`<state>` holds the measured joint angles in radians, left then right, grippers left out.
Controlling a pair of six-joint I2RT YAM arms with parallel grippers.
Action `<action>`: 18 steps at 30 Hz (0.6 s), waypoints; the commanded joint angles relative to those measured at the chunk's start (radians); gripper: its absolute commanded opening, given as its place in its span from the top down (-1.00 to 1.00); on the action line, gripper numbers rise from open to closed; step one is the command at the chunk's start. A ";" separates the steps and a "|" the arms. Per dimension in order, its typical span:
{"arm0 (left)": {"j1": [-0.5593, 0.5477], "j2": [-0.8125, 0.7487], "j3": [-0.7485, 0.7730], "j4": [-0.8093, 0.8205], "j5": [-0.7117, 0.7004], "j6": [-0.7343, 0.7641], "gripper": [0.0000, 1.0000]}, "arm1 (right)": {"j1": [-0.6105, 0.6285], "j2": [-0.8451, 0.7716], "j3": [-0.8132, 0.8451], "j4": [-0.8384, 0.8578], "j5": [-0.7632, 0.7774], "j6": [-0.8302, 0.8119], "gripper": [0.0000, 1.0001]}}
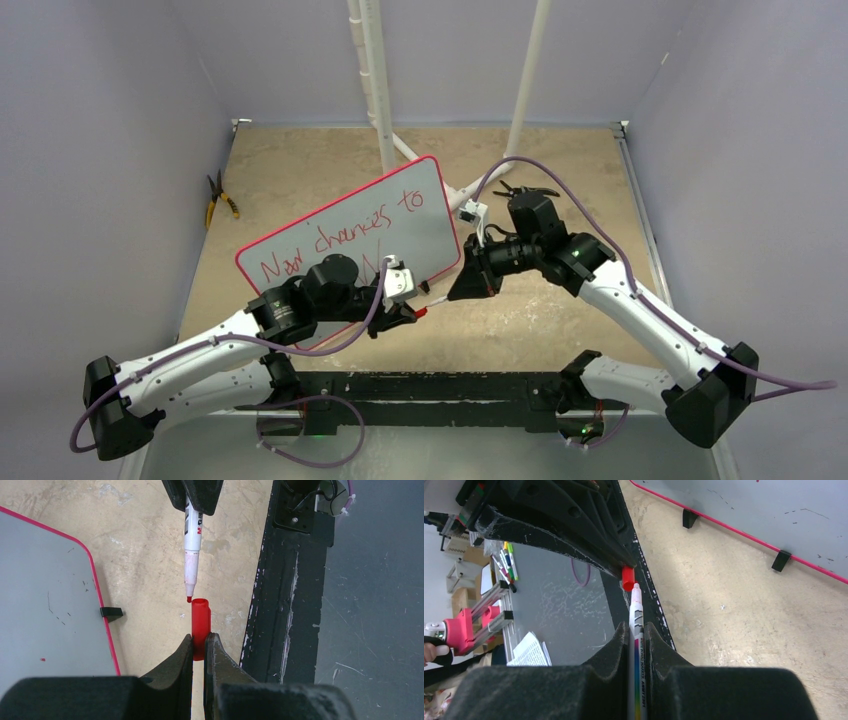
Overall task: Write a sentence on the whiteboard
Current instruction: Close the whiteboard marker at the center of the board.
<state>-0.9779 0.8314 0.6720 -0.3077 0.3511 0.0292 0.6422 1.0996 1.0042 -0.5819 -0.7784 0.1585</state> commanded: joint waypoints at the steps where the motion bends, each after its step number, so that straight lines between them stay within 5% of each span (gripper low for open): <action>1: -0.005 0.006 0.001 0.031 -0.007 -0.002 1.00 | 0.000 0.003 0.030 0.023 -0.034 -0.023 1.00; 18: -0.007 0.002 0.005 0.027 -0.031 -0.014 1.00 | 0.001 -0.015 0.014 0.024 -0.048 -0.023 1.00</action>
<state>-0.9787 0.8494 0.6720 -0.3084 0.3294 0.0200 0.6422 1.1057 1.0042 -0.5808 -0.8043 0.1520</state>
